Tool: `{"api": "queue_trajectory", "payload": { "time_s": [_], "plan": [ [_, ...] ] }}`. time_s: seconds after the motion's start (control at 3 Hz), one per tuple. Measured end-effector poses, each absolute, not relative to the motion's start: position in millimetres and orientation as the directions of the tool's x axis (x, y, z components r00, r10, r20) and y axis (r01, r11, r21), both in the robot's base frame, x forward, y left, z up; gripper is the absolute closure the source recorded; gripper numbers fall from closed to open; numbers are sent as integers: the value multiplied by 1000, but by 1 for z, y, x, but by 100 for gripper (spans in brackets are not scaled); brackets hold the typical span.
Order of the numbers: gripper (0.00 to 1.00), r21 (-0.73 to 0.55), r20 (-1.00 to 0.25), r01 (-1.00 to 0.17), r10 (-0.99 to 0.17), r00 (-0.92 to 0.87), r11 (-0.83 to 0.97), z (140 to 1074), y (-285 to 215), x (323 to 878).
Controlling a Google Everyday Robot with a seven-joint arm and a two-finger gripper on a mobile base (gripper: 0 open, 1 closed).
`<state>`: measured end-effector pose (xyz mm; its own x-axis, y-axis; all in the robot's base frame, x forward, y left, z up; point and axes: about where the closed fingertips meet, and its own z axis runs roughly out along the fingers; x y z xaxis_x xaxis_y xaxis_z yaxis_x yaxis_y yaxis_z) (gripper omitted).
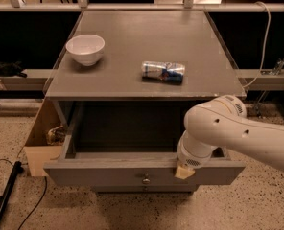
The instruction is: Open top drawer
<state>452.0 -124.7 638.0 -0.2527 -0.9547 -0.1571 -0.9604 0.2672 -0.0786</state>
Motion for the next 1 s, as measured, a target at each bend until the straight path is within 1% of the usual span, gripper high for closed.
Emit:
{"api": "queue_trajectory", "payload": {
  "time_s": [0.33, 0.67, 1.0],
  "plan": [
    [0, -79, -157, -961, -955, -252, 266, 638, -127, 448],
    [0, -80, -156, -961, -956, -249, 264, 639, -135, 434],
    [19, -87, -176, -962, -955, -241, 258, 637, -152, 380]
  ]
}}
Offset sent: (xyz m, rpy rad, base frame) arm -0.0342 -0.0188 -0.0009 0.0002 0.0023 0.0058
